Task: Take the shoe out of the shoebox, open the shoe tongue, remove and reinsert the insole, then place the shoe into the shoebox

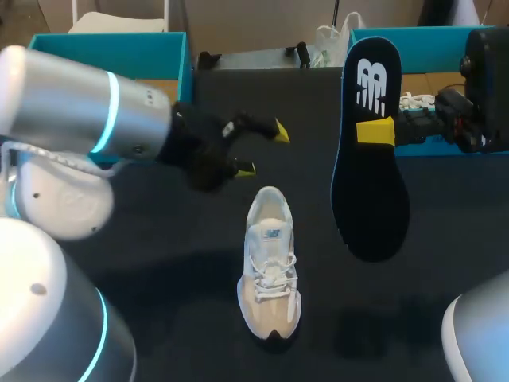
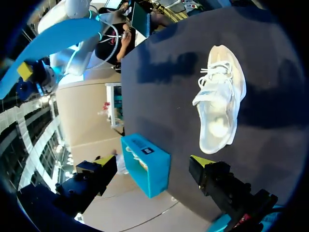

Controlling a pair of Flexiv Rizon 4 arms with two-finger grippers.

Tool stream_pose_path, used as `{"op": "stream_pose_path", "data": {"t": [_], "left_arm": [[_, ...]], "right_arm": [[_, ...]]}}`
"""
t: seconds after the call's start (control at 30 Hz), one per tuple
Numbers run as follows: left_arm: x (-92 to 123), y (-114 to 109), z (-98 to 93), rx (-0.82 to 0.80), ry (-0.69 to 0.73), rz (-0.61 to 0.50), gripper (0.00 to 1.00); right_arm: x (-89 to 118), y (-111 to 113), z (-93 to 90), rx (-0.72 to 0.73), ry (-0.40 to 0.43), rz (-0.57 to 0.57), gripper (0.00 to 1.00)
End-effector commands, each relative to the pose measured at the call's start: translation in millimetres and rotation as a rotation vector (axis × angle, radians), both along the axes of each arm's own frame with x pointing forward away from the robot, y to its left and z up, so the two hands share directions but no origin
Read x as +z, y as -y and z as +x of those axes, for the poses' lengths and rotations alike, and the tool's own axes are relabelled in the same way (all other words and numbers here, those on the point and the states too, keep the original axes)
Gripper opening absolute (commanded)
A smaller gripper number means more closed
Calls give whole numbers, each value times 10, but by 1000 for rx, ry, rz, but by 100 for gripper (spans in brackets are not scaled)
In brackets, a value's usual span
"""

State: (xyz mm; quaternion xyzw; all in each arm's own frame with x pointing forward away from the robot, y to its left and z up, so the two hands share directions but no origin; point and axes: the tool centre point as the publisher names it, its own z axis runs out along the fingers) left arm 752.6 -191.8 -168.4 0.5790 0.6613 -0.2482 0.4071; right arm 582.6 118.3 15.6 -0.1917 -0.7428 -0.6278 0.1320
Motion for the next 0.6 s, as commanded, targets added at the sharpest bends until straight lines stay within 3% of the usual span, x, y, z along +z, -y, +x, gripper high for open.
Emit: {"op": "stream_pose_path", "data": {"t": [0.03,0.37,0.6], "left_arm": [[118,-286,-23,-111,43,-330,100],[118,-286,-23,-111,43,-330,100],[287,-395,116,-131,101,-451,100]], "right_arm": [[2,-26,24,2,-2,-2,0],[2,-26,24,2,-2,-2,0],[2,-26,24,2,-2,-2,0]]}}
